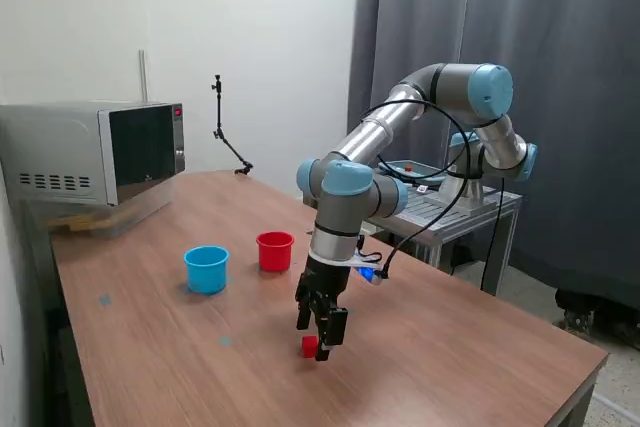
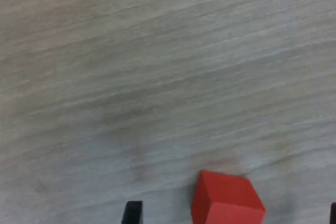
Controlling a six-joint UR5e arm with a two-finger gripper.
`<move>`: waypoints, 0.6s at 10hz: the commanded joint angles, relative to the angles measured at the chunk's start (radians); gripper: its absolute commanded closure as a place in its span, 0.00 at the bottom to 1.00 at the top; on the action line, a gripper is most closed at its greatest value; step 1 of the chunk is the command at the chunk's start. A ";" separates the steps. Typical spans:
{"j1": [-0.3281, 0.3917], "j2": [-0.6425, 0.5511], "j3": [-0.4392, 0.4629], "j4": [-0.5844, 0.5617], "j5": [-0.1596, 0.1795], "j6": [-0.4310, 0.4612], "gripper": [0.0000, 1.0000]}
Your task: Place red objects in the red bin, and blue objects in the blue bin.
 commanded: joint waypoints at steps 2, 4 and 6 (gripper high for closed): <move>0.002 -0.001 0.009 0.003 0.008 0.003 0.00; 0.002 -0.001 0.014 0.003 0.013 0.005 0.00; 0.002 -0.001 0.017 0.004 0.015 0.005 1.00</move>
